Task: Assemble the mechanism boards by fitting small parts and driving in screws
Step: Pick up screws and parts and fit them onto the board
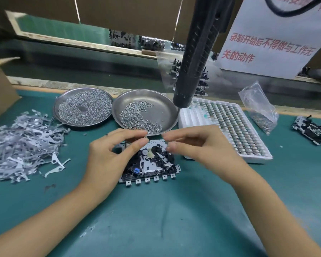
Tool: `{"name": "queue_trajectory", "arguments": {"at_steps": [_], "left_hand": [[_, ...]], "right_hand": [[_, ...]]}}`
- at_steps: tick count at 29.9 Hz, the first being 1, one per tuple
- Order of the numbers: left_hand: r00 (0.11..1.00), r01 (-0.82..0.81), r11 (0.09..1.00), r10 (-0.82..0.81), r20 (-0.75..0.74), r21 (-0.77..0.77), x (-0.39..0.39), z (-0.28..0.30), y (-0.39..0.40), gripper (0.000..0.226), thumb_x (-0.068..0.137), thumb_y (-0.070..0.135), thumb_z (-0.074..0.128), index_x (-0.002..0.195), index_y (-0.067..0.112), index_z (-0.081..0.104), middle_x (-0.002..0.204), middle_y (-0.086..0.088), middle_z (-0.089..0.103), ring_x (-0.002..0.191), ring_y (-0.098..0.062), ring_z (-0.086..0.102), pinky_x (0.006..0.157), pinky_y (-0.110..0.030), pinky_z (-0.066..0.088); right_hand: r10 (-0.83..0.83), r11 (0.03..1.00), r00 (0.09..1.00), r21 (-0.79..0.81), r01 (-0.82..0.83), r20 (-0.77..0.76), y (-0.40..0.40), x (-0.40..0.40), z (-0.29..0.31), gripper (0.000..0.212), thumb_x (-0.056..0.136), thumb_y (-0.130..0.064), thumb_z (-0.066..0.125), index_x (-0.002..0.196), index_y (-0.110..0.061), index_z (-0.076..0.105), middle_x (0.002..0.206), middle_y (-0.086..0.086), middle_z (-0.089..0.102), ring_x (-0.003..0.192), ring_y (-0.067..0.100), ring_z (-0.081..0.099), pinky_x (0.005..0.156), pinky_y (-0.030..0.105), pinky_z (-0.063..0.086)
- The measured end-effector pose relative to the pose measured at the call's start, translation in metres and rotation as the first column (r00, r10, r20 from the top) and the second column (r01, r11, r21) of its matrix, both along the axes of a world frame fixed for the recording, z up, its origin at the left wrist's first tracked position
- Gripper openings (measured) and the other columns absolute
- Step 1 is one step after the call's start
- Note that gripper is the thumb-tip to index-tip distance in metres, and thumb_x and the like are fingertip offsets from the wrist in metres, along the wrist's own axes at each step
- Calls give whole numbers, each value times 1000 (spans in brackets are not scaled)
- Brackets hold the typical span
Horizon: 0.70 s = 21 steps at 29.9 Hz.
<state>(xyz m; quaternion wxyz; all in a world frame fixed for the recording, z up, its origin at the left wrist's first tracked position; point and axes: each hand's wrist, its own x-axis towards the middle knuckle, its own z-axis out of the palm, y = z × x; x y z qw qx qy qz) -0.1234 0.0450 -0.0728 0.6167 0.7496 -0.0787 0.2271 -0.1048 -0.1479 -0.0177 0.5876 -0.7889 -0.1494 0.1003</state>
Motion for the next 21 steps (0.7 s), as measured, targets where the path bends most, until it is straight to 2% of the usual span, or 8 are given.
{"name": "queue_trajectory", "arguments": {"at_steps": [3,6,11,15,21], "left_hand": [[999,29,999,-29,15,26,0,0,0,17,74,24,70,89,31,71,93,14,70,87,2,64,81,-8,42],[999,49,999,-49,9,21,-1,-2,1,18,74,23,71,90,31,71,90,14,71,85,0,65,80,-9,43],[997,72,997,-72,-2,35,-1,-2,0,16,74,25,71,89,30,70,86,14,71,80,2,65,77,-8,44],[997,82,996,-81,-12,33,-1,-2,0,14,73,26,72,88,25,72,87,8,72,82,-2,66,79,-11,46],[994,112,993,-110,-25,46,-2,-1,0,15,74,25,72,88,26,73,86,10,71,83,-3,66,79,-11,45]], "right_hand": [[-19,985,997,169,32,-73,20,1,-15,21,82,4,66,96,-10,73,86,12,74,81,16,71,78,21,55],[-91,961,991,251,113,-98,24,2,-25,24,76,3,72,91,-15,73,86,6,75,81,17,72,77,21,55],[-84,956,991,273,109,-102,25,0,-32,20,75,-3,74,94,-9,74,87,5,75,84,17,72,74,19,54],[-94,947,992,301,114,-82,25,-2,-34,22,75,-5,74,97,-5,74,92,9,74,89,26,70,83,29,56],[-86,946,994,307,103,-69,25,-2,-36,21,76,-4,73,98,-3,73,94,8,74,91,30,69,82,28,56]]}}
